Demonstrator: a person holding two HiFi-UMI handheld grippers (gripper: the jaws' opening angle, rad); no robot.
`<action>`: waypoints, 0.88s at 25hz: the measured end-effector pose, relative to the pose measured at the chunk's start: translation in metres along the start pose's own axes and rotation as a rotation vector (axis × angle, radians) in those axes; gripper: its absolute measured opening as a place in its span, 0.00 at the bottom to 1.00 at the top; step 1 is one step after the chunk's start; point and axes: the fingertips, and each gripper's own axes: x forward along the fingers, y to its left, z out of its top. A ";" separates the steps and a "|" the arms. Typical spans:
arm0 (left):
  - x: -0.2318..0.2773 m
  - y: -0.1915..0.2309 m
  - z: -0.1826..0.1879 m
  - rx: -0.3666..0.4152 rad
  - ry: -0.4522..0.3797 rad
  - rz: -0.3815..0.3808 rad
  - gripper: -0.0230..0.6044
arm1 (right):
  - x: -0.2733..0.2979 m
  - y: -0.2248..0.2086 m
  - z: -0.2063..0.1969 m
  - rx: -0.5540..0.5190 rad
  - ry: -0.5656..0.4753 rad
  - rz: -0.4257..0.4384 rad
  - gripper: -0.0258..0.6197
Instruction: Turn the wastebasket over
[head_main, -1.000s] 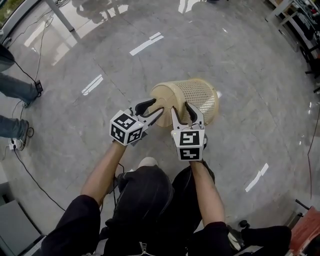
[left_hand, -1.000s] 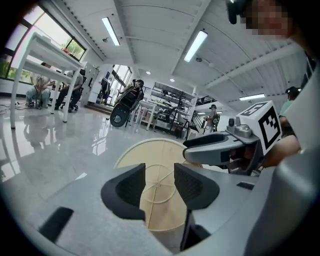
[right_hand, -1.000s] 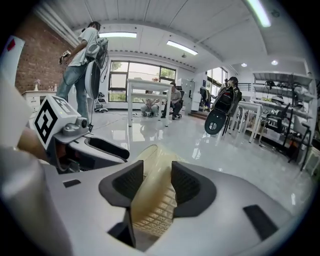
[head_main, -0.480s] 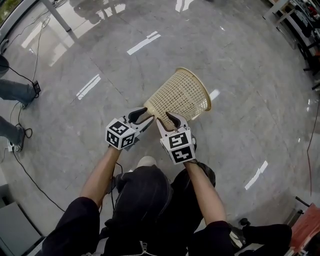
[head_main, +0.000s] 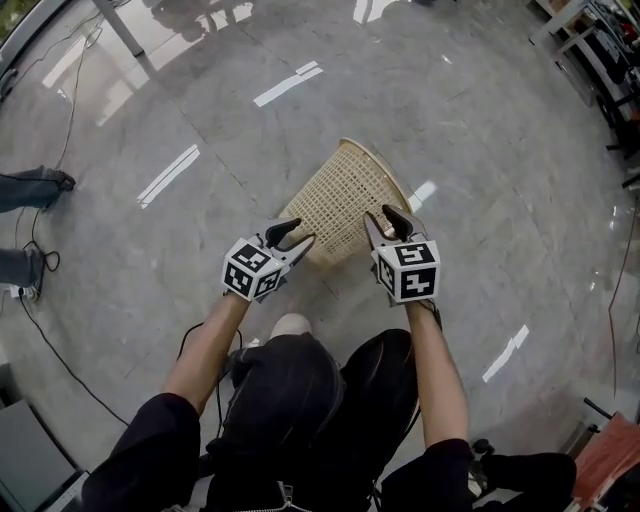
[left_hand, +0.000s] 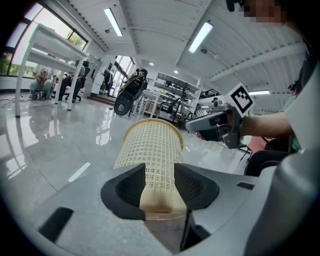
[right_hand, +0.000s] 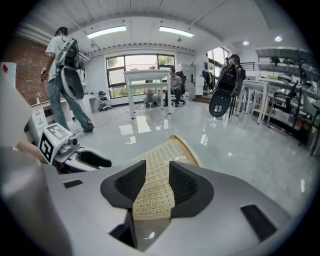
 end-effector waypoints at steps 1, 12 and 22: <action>0.001 -0.001 -0.003 -0.002 0.006 -0.004 0.32 | 0.000 -0.012 0.002 0.001 0.002 -0.018 0.27; 0.006 -0.007 -0.021 0.035 0.049 -0.027 0.27 | 0.029 -0.072 0.006 -0.038 0.087 -0.033 0.27; 0.006 0.002 -0.020 0.031 0.071 -0.014 0.27 | 0.033 -0.076 -0.005 -0.155 0.131 -0.074 0.11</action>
